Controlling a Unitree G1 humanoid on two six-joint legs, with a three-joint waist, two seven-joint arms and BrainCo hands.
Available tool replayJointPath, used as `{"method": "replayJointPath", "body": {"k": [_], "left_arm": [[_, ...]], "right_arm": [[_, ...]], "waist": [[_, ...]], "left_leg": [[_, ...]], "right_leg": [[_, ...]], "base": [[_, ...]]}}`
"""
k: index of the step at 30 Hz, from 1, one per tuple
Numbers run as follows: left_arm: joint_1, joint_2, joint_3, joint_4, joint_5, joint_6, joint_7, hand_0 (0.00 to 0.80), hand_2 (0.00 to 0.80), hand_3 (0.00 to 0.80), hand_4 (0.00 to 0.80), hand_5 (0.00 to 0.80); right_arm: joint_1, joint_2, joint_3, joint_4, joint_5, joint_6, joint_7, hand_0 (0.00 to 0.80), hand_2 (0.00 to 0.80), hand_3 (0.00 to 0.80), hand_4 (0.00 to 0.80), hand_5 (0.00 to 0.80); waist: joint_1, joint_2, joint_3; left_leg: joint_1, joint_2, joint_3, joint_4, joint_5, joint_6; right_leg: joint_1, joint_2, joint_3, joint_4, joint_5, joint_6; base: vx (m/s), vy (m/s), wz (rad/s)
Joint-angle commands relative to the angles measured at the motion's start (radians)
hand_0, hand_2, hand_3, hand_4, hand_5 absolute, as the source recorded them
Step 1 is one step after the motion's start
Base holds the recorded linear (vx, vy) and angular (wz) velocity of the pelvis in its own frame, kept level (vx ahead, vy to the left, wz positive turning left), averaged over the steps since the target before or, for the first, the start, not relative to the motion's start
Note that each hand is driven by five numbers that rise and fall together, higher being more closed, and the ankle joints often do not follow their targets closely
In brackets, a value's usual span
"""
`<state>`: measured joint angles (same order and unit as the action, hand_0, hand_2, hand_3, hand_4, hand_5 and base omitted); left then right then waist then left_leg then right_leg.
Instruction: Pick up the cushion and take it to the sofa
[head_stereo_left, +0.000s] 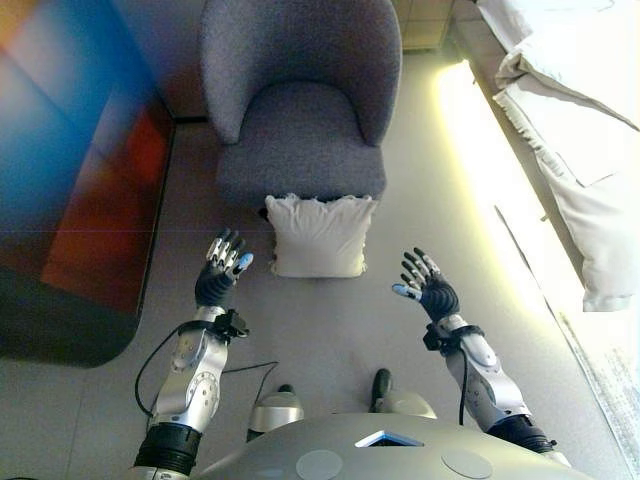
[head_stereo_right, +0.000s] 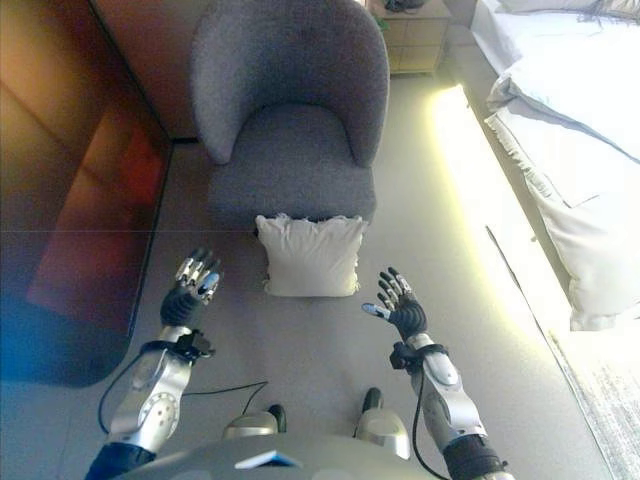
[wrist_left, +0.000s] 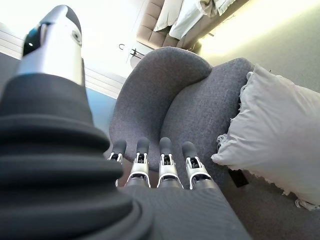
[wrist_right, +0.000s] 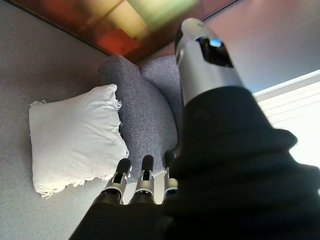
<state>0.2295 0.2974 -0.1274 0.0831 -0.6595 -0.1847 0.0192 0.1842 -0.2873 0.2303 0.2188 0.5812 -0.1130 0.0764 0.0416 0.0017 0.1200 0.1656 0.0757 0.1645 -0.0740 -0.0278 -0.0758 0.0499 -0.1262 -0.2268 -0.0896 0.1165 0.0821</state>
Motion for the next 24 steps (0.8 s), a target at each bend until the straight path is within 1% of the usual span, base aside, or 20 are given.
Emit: {"method": "replayJointPath", "body": {"k": [1,5,11,20,22,24], "left_arm": [[-0.031,0.041,-0.003,-0.055,0.041,-0.063,-0.013,0.000,0.000,0.000,0.000,0.000],[-0.040,0.038,-0.005,-0.047,0.002,-0.080,-0.028,0.000,0.000,0.000,0.000,0.000],[-0.043,0.036,-0.010,-0.047,0.032,-0.077,0.000,0.000,0.000,0.000,0.000,0.000],[-0.041,0.041,-0.005,-0.050,0.045,-0.083,0.000,0.000,0.000,0.000,0.000,0.000],[-0.042,0.040,-0.008,-0.050,0.056,-0.081,0.004,0.000,0.000,0.000,0.000,0.000],[-0.040,0.040,-0.009,-0.046,0.082,-0.050,0.026,0.000,0.000,0.000,0.000,0.000]], "right_arm": [[-0.023,0.010,-0.003,-0.067,0.010,-0.060,0.008,0.000,0.000,0.000,0.000,0.000],[-0.032,0.011,-0.001,-0.057,0.011,-0.065,0.007,0.000,0.000,0.000,0.000,0.000],[-0.033,0.011,0.001,-0.065,0.008,-0.055,0.002,0.000,0.000,0.000,0.000,0.000],[-0.029,0.010,0.001,-0.062,0.003,-0.069,0.002,0.000,0.000,0.000,0.000,0.000],[-0.031,0.011,0.002,-0.061,0.001,-0.071,-0.002,0.000,0.000,0.000,0.000,0.000],[-0.031,0.011,0.000,-0.061,-0.021,-0.078,-0.017,0.000,0.000,0.000,0.000,0.000]], "waist": [[-0.008,-0.018,0.010],[-0.007,-0.018,0.011],[-0.008,-0.020,0.010],[-0.008,-0.021,0.010],[-0.007,-0.021,0.011],[-0.006,-0.021,0.011]], "left_leg": [[-0.070,-0.029,0.007,0.029,0.003,0.040],[-0.071,-0.030,0.007,0.029,0.003,0.039],[-0.066,-0.029,0.008,0.024,0.004,0.039],[-0.064,-0.029,0.008,0.022,0.005,0.039],[-0.065,-0.029,0.007,0.023,0.005,0.039],[-0.064,-0.029,0.008,0.021,0.006,0.038]], "right_leg": [[0.059,-0.009,-0.032,0.041,-0.111,0.026],[0.057,-0.009,-0.033,0.042,-0.110,0.026],[0.060,-0.007,-0.033,0.040,-0.109,0.027],[0.061,-0.005,-0.030,0.036,-0.107,0.027],[0.061,-0.005,-0.030,0.037,-0.107,0.027],[0.061,-0.005,-0.031,0.035,-0.106,0.028]], "base": [[0.000,0.000,0.00],[0.000,0.000,0.00],[0.000,0.000,0.00],[0.000,0.000,0.00],[0.000,0.000,0.00],[0.000,0.000,0.00]]}}
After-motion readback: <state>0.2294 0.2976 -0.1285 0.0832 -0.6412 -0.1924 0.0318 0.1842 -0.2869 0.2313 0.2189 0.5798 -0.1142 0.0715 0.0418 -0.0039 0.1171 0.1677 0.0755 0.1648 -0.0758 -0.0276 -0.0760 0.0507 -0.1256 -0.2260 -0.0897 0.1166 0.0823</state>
